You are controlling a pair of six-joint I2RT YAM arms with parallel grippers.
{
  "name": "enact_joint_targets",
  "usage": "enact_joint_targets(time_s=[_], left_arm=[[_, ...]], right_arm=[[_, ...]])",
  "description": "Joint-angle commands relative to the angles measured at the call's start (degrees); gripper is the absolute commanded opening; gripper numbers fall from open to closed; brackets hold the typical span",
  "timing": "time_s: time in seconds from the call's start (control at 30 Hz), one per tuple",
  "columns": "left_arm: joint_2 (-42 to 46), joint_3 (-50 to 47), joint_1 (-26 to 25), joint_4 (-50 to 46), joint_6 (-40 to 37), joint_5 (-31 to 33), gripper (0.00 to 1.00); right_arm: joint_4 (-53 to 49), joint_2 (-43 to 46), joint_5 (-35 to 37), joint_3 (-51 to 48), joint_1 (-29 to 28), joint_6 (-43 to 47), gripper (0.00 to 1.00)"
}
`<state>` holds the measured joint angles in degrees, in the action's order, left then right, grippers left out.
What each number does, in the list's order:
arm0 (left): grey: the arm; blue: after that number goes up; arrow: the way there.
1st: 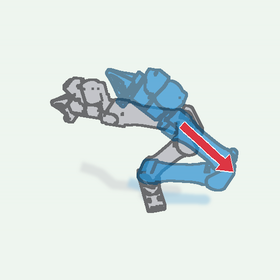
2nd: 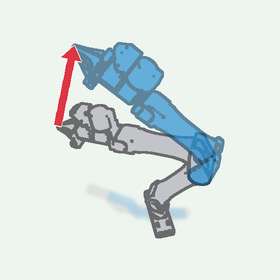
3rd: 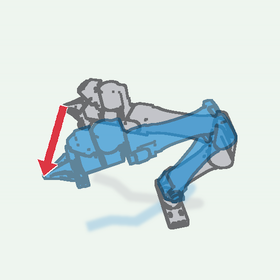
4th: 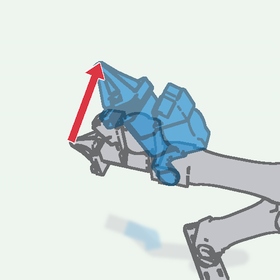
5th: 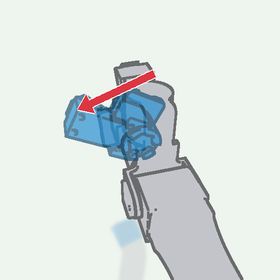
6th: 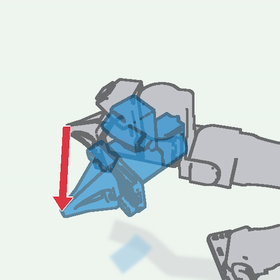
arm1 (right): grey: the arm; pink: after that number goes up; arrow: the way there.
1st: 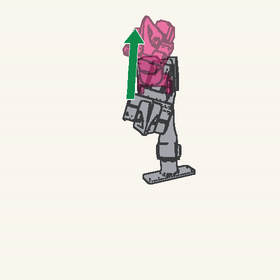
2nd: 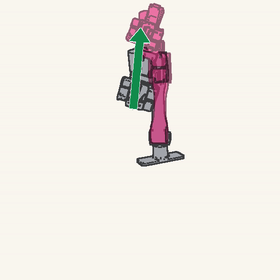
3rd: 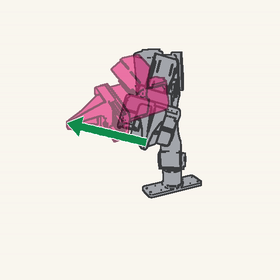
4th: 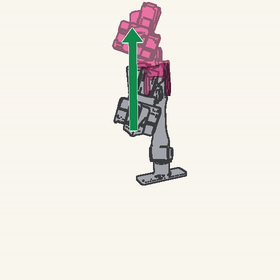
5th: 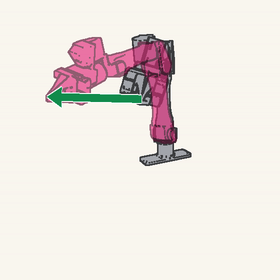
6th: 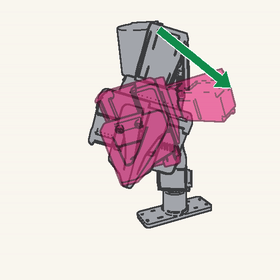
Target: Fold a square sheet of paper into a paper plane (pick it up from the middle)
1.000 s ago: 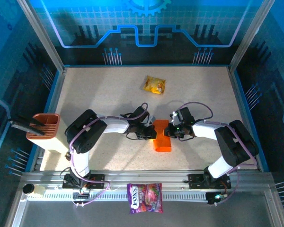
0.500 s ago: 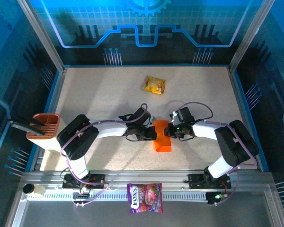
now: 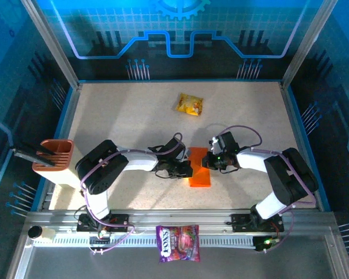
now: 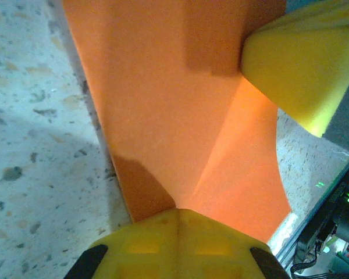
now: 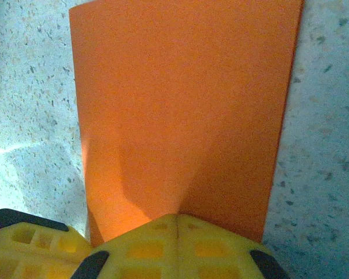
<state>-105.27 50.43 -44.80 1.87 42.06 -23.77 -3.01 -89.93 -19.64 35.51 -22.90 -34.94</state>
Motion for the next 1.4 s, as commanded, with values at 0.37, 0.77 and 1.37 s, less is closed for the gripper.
enact_joint_targets(time_s=[0.37, 0.77, 1.37], left_arm=[[8.3, 0.4, -1.3, -3.5, 1.2, 0.8, 0.0], [0.4, -2.2, -2.8, 0.7, 2.0, -4.4, 0.0], [11.3, -10.1, -4.1, 1.4, -1.5, -0.2, 0.0]], right_arm=[[-6.7, -1.0, 5.8, -2.3, 1.1, -0.6, 0.0], [-7.1, -0.3, 6.0, -2.4, 1.1, -0.7, 0.0], [-6.9, -0.5, 6.2, -2.4, 1.1, -0.7, 0.0]])
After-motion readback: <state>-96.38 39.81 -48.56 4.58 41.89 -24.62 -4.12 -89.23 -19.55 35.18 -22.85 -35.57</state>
